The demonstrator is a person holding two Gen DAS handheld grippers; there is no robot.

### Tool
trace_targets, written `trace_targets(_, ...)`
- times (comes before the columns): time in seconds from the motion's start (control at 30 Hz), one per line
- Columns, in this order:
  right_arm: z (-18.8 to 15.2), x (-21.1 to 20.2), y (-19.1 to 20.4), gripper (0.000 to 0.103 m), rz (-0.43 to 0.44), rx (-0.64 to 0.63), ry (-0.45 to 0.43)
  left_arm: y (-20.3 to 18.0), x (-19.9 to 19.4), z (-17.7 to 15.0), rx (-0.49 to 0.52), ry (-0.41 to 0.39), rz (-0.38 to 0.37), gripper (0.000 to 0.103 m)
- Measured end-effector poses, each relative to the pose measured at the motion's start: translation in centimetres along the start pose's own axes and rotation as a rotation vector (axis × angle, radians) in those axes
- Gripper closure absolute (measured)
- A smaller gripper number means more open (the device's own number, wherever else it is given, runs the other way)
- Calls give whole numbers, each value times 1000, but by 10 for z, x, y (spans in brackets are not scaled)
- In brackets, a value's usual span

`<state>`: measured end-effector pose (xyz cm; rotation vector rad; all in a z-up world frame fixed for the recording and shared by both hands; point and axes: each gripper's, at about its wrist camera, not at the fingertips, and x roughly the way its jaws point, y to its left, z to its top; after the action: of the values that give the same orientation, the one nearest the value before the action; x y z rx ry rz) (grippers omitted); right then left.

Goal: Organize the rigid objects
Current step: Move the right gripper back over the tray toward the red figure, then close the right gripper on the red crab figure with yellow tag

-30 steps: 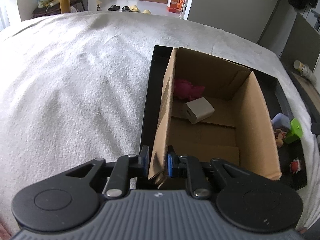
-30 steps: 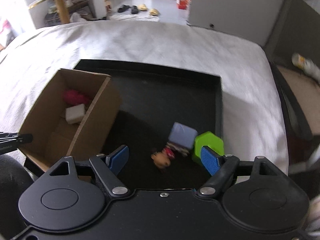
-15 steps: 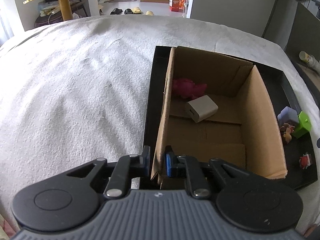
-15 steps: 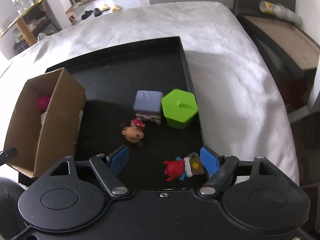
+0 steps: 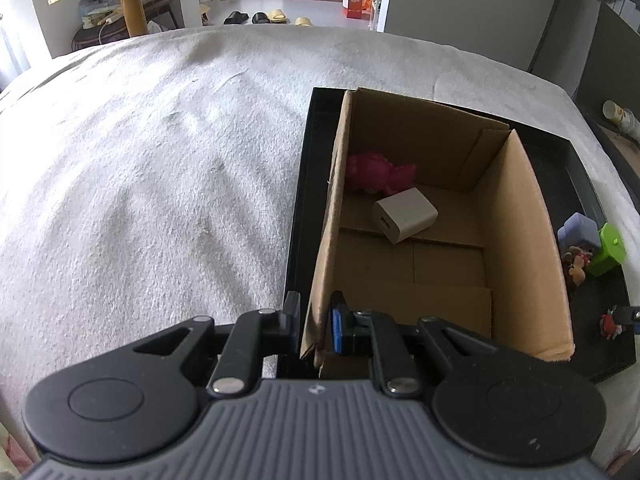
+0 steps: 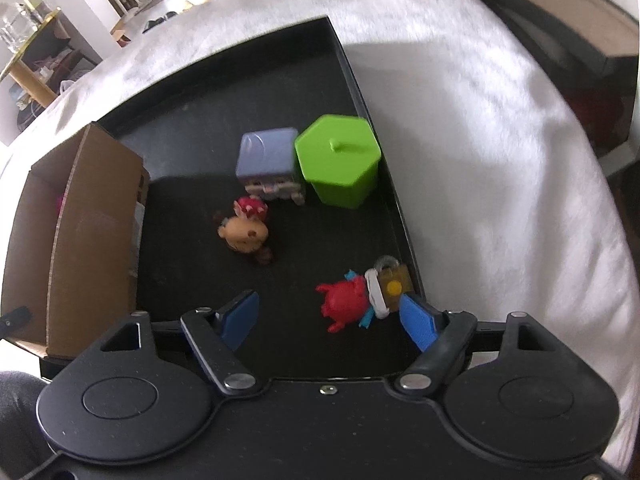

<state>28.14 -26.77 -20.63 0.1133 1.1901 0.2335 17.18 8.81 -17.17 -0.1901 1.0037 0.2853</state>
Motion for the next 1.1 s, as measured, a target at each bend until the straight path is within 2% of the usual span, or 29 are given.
trace_targets(0.27, 0, 14, -21, 28, 58, 134, 67, -1, 2, 1, 2, 4, 8, 89)
trace_targets(0.43, 1, 24, -31, 28, 99, 217, 74, 0, 3, 0, 0, 7, 4, 89)
trace_targets(0.77, 8, 32, -25, 29, 85, 182, 30, 2, 6, 0, -9, 8, -8, 89)
trace_targets(0.9, 9, 38, -21, 37, 47, 156, 46, 3, 6, 0, -13, 10, -14, 88)
trace_targets(1.1, 7, 39, -19, 43, 13, 143, 42, 3, 6, 0, -13, 9, -17, 88)
